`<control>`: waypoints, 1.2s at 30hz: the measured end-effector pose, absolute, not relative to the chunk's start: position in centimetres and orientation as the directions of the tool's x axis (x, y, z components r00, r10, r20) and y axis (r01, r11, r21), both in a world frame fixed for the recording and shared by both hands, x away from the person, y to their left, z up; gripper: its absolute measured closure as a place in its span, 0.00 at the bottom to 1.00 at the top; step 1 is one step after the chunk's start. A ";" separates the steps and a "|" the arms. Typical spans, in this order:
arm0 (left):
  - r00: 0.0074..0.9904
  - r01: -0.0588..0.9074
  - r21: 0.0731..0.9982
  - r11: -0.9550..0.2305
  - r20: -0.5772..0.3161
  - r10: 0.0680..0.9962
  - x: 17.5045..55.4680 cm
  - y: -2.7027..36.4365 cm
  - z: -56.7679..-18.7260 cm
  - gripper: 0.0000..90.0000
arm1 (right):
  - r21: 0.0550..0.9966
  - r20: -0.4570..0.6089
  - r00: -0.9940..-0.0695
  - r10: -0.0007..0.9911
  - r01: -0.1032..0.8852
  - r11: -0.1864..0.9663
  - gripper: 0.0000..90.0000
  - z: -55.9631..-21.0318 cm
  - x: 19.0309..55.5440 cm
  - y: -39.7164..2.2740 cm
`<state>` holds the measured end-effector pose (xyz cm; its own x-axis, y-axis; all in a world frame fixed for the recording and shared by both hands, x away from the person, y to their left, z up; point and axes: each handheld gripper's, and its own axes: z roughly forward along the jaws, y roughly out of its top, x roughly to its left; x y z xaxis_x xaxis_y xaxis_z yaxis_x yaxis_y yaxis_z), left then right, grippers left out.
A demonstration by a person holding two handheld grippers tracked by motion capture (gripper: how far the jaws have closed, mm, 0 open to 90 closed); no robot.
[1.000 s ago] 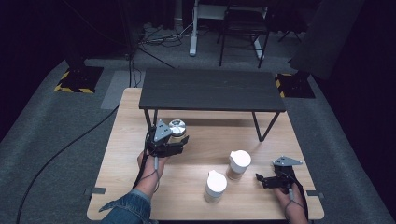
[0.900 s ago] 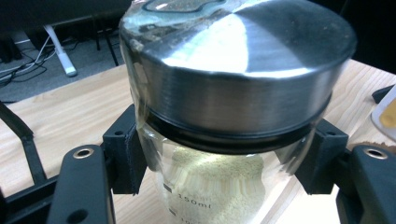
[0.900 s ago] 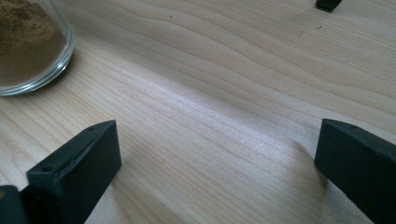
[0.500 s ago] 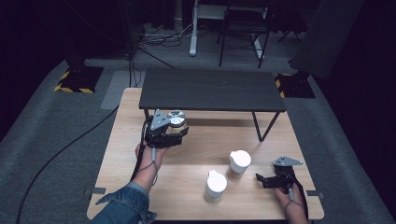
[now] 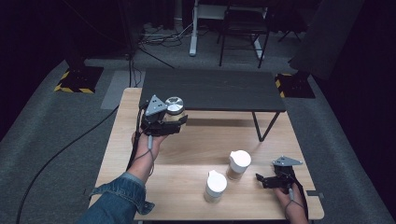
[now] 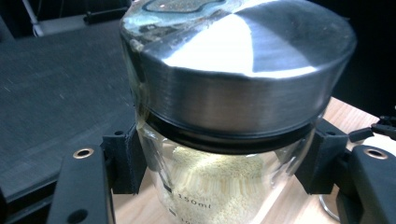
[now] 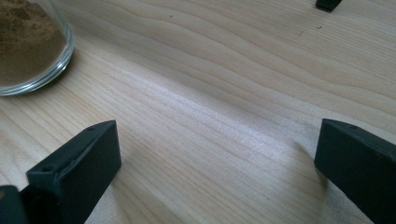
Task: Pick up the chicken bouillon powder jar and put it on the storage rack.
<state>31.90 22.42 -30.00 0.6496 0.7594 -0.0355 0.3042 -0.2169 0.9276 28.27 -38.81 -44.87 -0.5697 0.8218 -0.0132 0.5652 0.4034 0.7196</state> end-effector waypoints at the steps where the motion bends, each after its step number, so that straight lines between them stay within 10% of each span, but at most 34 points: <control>1: 0.649 0.301 0.929 -0.216 -0.034 0.760 31.9 22.5 -29.7 0.35 | 0.720 -0.013 -0.570 0.822 0.565 0.403 0.00 -44.9 28.3 -38.8; 36: 0.583 0.300 0.926 -0.230 0.013 0.812 38.3 20.7 -25.3 0.35 | 0.719 -0.012 -0.567 0.824 0.567 0.401 0.00 -44.9 28.2 -38.8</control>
<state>38.26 20.73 -25.30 0.5835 0.8120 0.0130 0.3001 -0.2304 0.9257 28.19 -38.76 -44.87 -0.5665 0.8240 -0.0121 0.5674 0.4006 0.7194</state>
